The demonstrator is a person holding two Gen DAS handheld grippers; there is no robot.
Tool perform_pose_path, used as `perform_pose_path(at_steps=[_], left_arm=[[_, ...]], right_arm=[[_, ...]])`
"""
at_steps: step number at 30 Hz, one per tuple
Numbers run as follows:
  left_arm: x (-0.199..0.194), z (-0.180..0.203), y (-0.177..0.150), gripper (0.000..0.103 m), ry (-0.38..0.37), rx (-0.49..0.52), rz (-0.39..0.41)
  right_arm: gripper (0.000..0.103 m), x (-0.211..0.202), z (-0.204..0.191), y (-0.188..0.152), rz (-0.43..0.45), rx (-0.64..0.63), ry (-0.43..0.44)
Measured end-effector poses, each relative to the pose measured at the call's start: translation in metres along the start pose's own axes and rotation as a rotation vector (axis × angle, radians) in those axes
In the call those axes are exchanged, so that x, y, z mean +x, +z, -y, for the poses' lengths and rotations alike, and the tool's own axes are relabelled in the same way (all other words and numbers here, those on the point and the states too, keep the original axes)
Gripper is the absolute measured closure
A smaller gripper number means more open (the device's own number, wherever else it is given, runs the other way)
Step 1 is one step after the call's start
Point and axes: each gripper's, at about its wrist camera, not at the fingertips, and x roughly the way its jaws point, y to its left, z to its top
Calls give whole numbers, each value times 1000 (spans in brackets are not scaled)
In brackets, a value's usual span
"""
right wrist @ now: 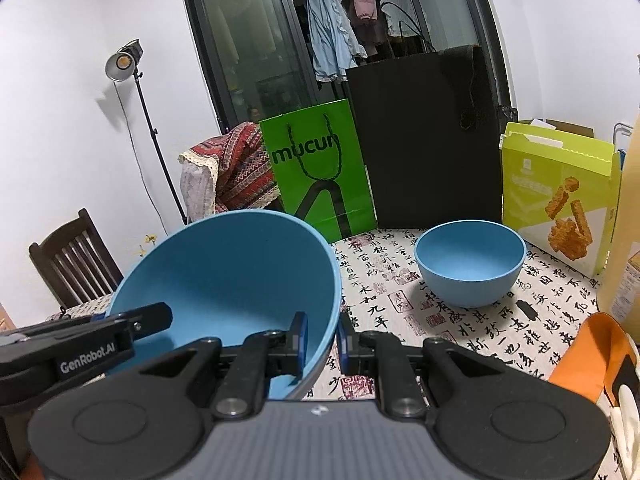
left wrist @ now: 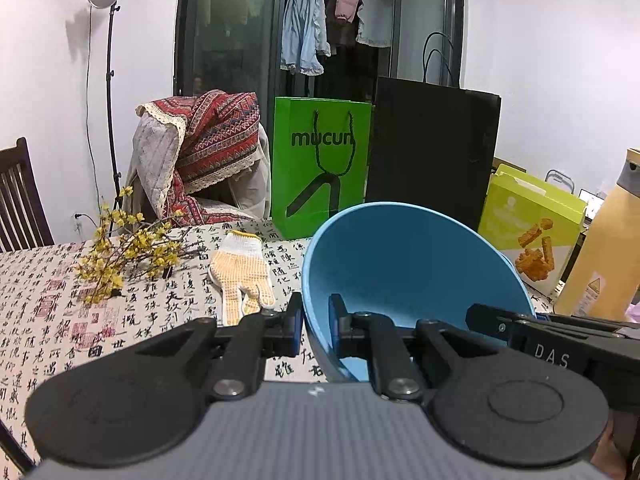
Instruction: Organize plates and bowls
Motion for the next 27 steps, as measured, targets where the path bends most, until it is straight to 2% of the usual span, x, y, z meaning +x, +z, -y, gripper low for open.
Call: perform_pose_path(at_steps=[27], left_arm=[[-58,-5,-33,90,15,-10,17]], right_arm=[[88,-50,-14,-33,7,1,26]])
